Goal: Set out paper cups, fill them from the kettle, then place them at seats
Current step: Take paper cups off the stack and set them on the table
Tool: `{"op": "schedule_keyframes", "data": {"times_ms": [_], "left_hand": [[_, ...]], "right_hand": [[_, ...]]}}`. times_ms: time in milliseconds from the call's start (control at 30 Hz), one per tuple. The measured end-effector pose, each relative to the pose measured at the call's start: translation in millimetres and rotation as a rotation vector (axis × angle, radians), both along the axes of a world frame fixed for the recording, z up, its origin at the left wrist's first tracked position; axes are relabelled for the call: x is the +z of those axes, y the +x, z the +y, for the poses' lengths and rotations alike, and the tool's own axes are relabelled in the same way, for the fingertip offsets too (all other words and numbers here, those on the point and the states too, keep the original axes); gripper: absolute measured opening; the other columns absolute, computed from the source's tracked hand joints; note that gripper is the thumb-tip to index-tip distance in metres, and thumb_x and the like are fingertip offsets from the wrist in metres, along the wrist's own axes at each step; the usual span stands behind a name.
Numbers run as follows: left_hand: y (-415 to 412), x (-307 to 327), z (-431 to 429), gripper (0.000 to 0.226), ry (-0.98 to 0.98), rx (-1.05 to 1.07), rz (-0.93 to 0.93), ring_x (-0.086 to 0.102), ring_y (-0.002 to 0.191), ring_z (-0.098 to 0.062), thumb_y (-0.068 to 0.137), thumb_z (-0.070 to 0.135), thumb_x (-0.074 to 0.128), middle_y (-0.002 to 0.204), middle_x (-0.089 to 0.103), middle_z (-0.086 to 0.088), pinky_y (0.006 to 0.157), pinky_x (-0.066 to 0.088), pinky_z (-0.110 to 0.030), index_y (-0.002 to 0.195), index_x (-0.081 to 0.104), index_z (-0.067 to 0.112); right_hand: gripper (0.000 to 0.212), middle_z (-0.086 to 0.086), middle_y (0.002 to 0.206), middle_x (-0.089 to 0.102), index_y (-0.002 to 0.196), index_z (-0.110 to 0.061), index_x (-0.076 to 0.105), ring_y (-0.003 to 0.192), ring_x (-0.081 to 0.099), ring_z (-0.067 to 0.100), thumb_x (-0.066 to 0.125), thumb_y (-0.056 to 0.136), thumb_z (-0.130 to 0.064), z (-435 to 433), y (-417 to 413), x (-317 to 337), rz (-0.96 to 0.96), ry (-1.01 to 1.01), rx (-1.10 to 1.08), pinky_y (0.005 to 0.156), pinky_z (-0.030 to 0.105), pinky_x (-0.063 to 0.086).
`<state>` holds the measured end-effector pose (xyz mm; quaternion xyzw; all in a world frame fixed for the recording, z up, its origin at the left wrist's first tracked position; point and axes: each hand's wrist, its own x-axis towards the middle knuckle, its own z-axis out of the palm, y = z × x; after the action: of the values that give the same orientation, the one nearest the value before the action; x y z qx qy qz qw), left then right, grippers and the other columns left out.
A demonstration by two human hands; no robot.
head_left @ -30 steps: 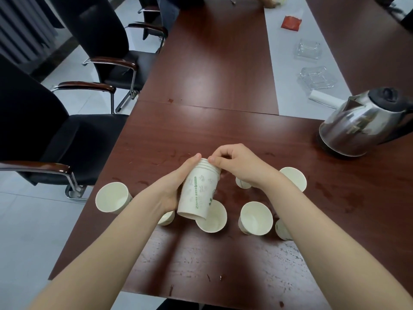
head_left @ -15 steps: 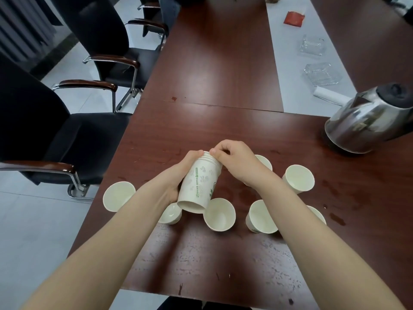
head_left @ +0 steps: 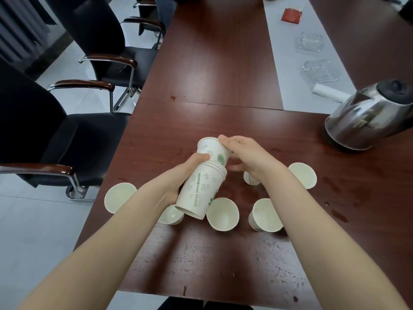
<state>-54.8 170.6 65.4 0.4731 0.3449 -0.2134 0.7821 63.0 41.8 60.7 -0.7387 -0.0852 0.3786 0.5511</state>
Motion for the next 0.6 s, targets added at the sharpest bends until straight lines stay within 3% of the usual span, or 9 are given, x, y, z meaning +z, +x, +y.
{"op": "schedule_keyframes", "data": {"times_ms": [67,133,233,367,467,600], "left_hand": [[-2,1,1,0.046,-0.008,-0.020,0.001,0.067,0.069,-0.026,0.087,0.044,0.054,0.084,0.071,-0.015,0.066,0.053,-0.034,0.105,0.064,0.003],[-2,1,2,0.048,-0.001,-0.020,0.000,0.067,0.071,-0.028,0.087,0.046,0.055,0.086,0.071,-0.016,0.069,0.054,-0.036,0.107,0.064,0.003],[-1,2,3,0.051,0.005,0.016,-0.008,0.066,0.074,-0.029,0.087,0.046,0.056,0.089,0.070,-0.017,0.073,0.054,-0.037,0.112,0.063,0.002],[-4,1,8,0.052,-0.011,0.045,-0.018,0.066,0.073,-0.027,0.088,0.047,0.054,0.089,0.070,-0.015,0.071,0.055,-0.035,0.115,0.063,0.003],[-7,0,17,0.052,-0.014,0.078,0.014,0.066,0.072,-0.026,0.087,0.050,0.056,0.086,0.071,-0.013,0.066,0.056,-0.034,0.108,0.066,0.004],[-11,2,29,0.054,0.037,0.118,0.061,0.065,0.070,-0.026,0.085,0.053,0.058,0.085,0.069,-0.014,0.063,0.057,-0.032,0.102,0.067,0.003]], "right_hand": [[0.040,0.006,0.099,0.071,0.105,-0.013,0.065,0.099,0.067,0.024,0.059,0.089,-0.050,-1,0,-2,0.190,0.011,0.038,0.083,0.042,0.056],[0.041,0.009,0.100,0.071,0.108,-0.012,0.064,0.100,0.068,0.028,0.057,0.090,-0.048,0,-2,-3,0.257,0.037,0.060,0.086,0.044,0.055],[0.035,0.008,0.100,0.069,0.101,-0.013,0.063,0.102,0.066,0.030,0.060,0.088,-0.046,3,-3,-5,0.237,0.067,0.022,0.094,0.050,0.050],[0.026,0.002,0.088,0.069,0.094,-0.016,0.063,0.091,0.065,0.022,0.062,0.088,-0.042,7,4,-2,0.165,0.140,-0.055,0.093,0.049,0.050],[0.022,0.001,0.095,0.068,0.092,-0.020,0.064,0.096,0.063,0.020,0.064,0.087,-0.041,7,15,-1,0.061,0.143,-0.101,0.093,0.047,0.048],[0.054,0.008,0.109,0.067,0.116,-0.011,0.061,0.101,0.065,0.024,0.077,0.075,-0.042,8,27,-7,0.015,0.124,-0.169,0.089,0.044,0.054]]}}
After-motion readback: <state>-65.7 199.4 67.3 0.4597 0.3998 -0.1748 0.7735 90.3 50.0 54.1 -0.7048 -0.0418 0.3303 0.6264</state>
